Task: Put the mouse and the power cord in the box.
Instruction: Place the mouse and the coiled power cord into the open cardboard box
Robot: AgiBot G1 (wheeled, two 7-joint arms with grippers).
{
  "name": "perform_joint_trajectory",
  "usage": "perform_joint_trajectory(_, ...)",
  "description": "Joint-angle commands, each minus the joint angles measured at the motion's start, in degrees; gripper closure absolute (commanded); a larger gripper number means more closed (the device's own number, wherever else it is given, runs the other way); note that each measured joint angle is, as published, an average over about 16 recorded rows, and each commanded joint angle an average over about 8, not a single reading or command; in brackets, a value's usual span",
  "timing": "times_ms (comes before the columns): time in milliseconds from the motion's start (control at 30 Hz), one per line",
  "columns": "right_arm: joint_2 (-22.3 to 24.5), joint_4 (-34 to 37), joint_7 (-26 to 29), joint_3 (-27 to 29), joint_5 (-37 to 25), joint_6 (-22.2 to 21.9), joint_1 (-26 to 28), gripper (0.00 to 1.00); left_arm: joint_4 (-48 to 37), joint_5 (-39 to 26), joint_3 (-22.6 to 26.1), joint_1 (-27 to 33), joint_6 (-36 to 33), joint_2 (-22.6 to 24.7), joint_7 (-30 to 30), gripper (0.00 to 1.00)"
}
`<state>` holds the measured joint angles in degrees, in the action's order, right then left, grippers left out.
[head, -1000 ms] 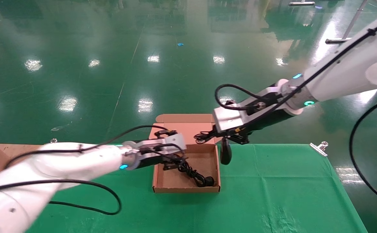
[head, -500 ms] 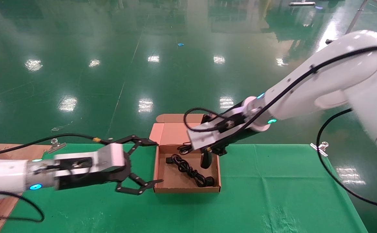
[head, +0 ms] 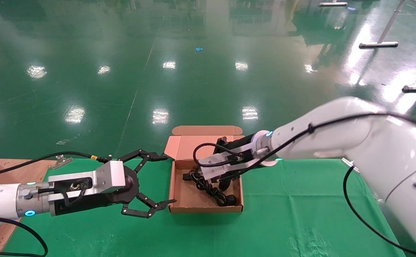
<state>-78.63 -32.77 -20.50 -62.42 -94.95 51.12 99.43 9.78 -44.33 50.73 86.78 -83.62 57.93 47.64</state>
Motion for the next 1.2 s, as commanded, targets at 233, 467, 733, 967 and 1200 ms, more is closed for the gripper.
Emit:
perform_joint_trajectory(233,-0.1,-1.9,0.4,-5.2,3.6,-10.0,-4.0,0.82,-3.4,-0.1,0.1,0.9,-2.4,1.1,1.6,0.00)
perform_joint_trajectory(467,-0.1,-2.8,1.4,-9.5,6.7,-12.5,-5.7,0.38,-5.2,-0.2,0.2,1.5,-3.8,1.6,2.4,0.00)
perform_joint_trajectory(733,-0.1,-2.5,2.4,-11.6,8.9,-13.9,-6.3,0.00,-6.3,-0.1,0.1,1.7,-4.6,1.8,2.8,0.00)
perform_joint_trajectory(967,0.0,-2.4,2.2,-11.2,8.5,-13.5,-6.3,0.00,-6.1,-0.2,0.2,1.7,-4.5,1.8,2.8,0.00)
perform_joint_trajectory(1200,0.0,-2.5,2.0,-10.9,8.2,-13.3,-6.1,0.00,-5.9,-0.2,0.2,1.6,-4.4,1.8,2.7,0.00)
